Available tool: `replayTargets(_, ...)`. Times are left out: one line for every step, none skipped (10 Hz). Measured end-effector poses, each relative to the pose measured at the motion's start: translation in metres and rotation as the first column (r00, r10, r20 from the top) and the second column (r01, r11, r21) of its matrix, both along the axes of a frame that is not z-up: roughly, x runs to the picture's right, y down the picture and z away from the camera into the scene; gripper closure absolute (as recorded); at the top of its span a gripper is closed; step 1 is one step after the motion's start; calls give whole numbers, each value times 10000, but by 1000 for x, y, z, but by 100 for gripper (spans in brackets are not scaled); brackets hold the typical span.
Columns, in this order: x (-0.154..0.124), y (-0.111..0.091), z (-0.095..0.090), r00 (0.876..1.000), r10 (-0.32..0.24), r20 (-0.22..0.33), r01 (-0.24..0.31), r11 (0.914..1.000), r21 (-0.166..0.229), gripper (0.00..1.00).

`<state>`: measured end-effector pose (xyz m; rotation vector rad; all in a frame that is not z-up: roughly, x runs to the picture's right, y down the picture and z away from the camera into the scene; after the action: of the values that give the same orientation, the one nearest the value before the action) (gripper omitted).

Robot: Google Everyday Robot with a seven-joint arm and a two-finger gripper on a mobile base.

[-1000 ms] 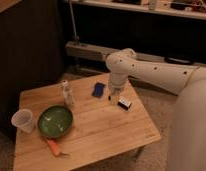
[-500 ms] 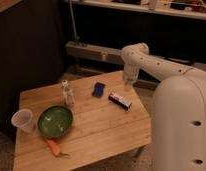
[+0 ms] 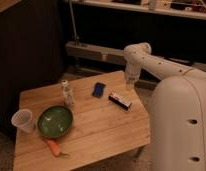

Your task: Push the eraser across the table

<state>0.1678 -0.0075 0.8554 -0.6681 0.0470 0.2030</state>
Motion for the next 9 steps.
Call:
replayTargets(0,0,0,10000,-1,-1,1,10000,-6,100)
replayTargets(1,1,-1,10000,1,4,-1,10000,-15,100)
replayTargets(2,1,-1,9999,39,119,-41,9998,169,100)
replayTargets(5,0,-1,9979,332,548,-370,9969,689,100)
replayTargets(10,0,0,9917,759,1034,-851,9925,876,100)
replayTargets(14,0,2,9837,1091,1429,-1221,9888,863,100)
replayTargets(14,-2,6,9675,1485,2046,-1673,9828,777,100)
replayTargets(15,1,8,9624,1541,2239,-1713,9834,593,100)
replayTargets(15,0,13,9609,1466,2347,-1622,9856,486,100)
